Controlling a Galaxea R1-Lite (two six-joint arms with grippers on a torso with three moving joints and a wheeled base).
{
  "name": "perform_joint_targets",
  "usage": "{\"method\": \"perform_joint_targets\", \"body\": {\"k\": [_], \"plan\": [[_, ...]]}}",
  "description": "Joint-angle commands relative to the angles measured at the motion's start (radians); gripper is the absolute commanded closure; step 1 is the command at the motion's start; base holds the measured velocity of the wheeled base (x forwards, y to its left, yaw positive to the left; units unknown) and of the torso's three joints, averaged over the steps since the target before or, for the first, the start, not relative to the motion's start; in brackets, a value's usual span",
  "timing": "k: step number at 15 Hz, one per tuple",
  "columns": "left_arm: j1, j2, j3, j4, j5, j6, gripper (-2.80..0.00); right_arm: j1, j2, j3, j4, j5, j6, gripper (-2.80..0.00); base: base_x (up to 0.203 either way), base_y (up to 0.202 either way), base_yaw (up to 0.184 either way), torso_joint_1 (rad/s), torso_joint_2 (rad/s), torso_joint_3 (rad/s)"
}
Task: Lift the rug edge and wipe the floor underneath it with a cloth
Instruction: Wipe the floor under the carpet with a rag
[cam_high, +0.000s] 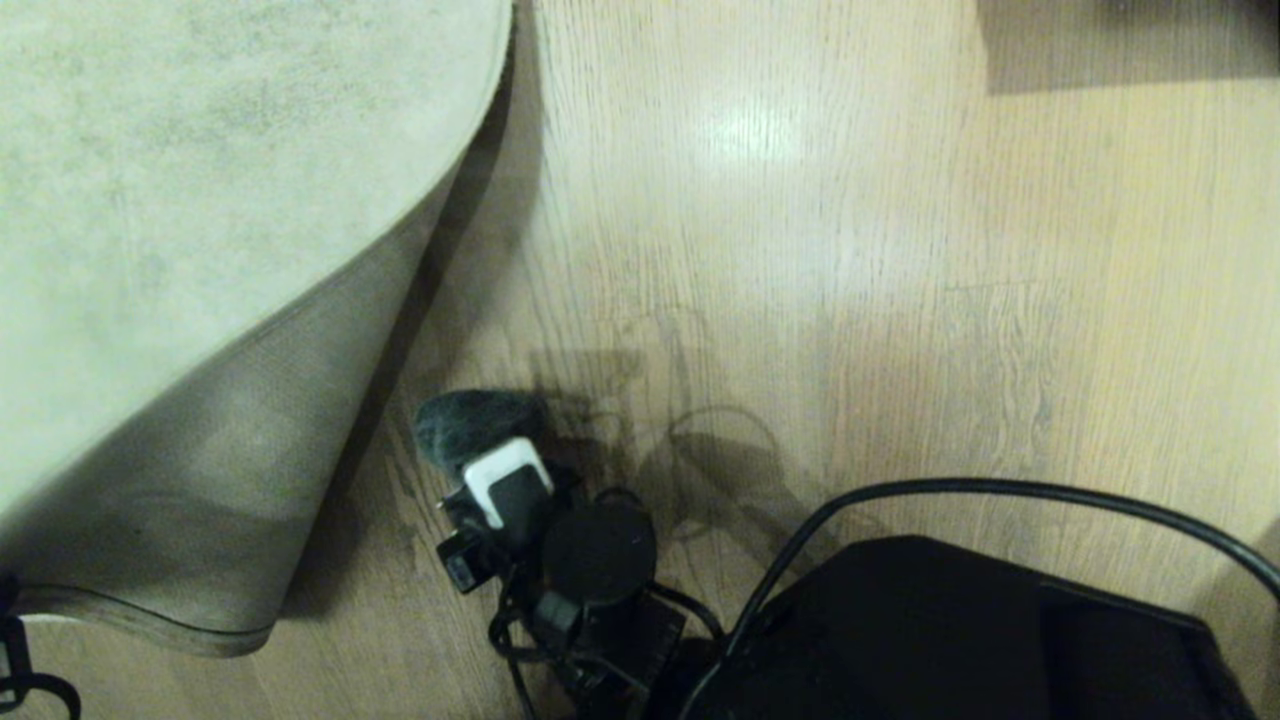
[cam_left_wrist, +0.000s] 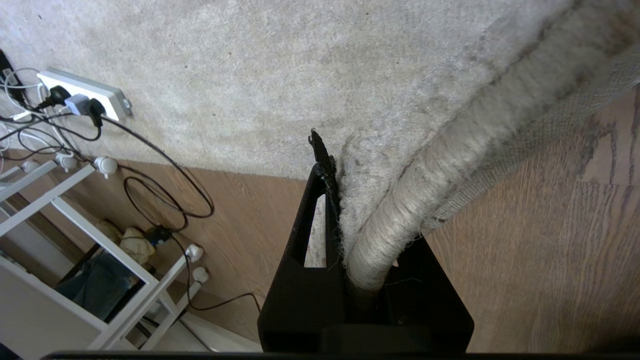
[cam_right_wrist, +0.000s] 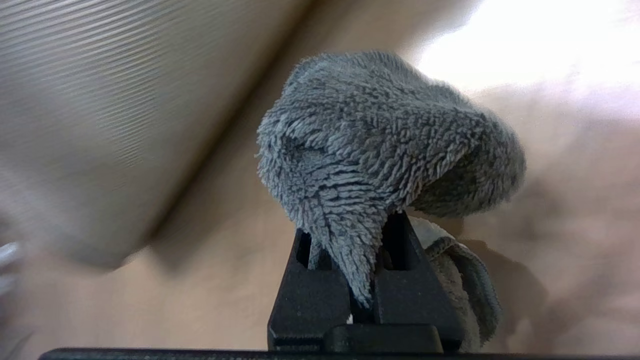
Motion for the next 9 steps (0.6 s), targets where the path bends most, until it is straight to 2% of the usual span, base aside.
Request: {"method": "perform_joint_targets", "body": {"k": [1,5,9], "plan": [[0.001,-0.001,0.001,-0.005,-0.001,0.002,0.00,0.057,0.072,-0.005,-0.014,-0.003,-0.001,0.00,0.000,0.000,0.000,0.000,0.00,0.000],[-0.001,-0.001,0.006,-0.005,-0.003,0.002,0.00,0.082,0.129,-0.009,-0.015,-0.003,-0.001,0.00,0.000,0.000,0.000,0.000,0.00,0.000],[0.000,-0.001,0.006,-0.005,-0.001,0.002,0.00,0.079,0.208,-0.097,-0.017,-0.003,0.000,0.00,0.000,0.000,0.000,0.000,0.00,0.000]]}}
